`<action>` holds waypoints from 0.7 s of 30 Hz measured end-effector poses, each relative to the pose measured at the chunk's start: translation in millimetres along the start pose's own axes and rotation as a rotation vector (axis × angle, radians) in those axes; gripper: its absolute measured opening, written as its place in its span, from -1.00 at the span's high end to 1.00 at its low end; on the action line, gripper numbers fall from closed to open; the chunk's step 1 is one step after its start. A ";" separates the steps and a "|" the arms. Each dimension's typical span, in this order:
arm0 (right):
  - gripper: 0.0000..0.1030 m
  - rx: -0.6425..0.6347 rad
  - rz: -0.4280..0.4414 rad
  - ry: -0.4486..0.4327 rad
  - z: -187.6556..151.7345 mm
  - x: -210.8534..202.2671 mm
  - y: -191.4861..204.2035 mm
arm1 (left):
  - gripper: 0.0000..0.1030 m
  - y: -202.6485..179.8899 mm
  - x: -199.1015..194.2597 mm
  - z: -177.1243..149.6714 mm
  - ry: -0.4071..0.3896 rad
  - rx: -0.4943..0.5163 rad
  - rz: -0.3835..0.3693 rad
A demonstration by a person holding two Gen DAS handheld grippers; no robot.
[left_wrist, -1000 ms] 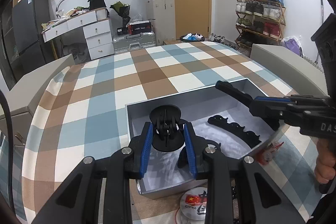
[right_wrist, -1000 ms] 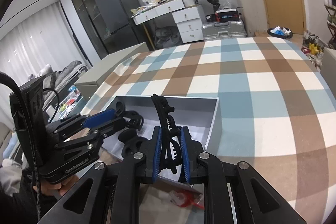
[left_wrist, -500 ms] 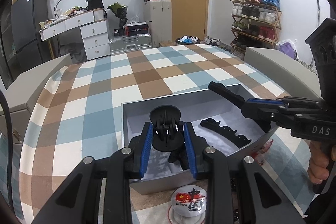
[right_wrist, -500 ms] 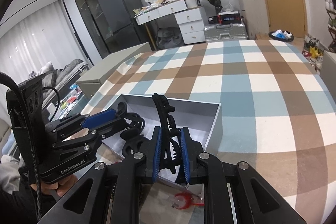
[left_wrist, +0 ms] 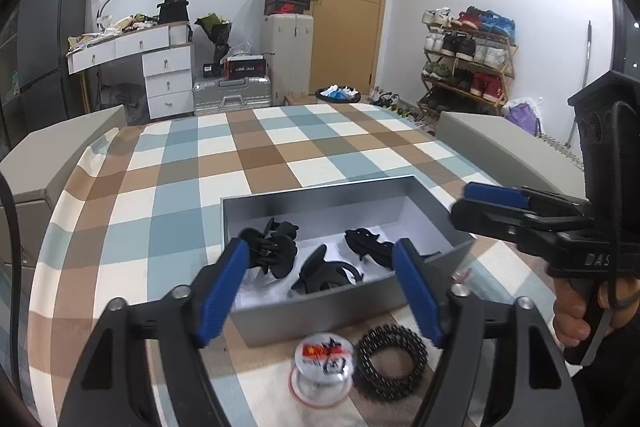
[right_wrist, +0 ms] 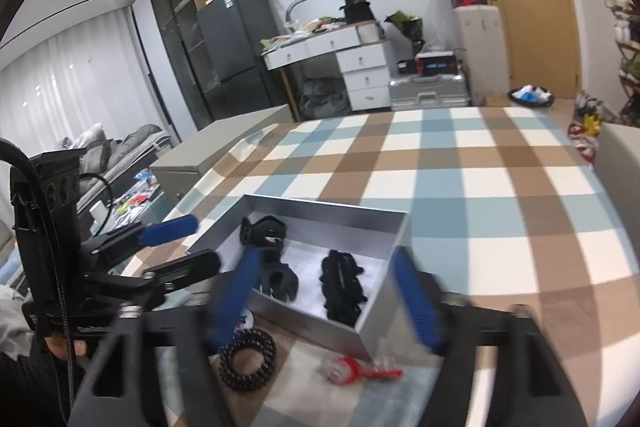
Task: Organize jewelry
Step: 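Open both grippers to drop the claw clip and comb clip into the box, then withdraw both grippers from the box toward the remaining items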
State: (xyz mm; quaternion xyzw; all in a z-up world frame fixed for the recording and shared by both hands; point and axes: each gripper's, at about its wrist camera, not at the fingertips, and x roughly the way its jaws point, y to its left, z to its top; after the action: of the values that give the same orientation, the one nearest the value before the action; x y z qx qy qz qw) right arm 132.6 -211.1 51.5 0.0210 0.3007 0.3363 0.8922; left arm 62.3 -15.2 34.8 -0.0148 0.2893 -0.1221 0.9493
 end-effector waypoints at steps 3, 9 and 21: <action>-0.93 0.002 -0.027 0.010 -8.1 -7.8 -1.2 | -0.83 -2.9 -8.3 -10.3 -0.028 -0.005 0.038; -1.00 -0.051 -0.091 0.079 -38.2 -7.9 2.7 | -0.98 -6.0 -6.8 -28.5 -0.001 0.006 0.085; -0.99 -0.056 -0.143 0.154 -55.9 -8.1 -10.0 | -0.98 5.9 -4.8 -42.1 0.029 -0.038 0.108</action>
State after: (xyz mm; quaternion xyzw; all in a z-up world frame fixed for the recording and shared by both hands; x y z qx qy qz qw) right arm 102.9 -233.0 7.6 -0.0514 0.3595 0.2806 0.8885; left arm 36.6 -6.5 1.8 -0.0152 0.3058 -0.0656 0.9497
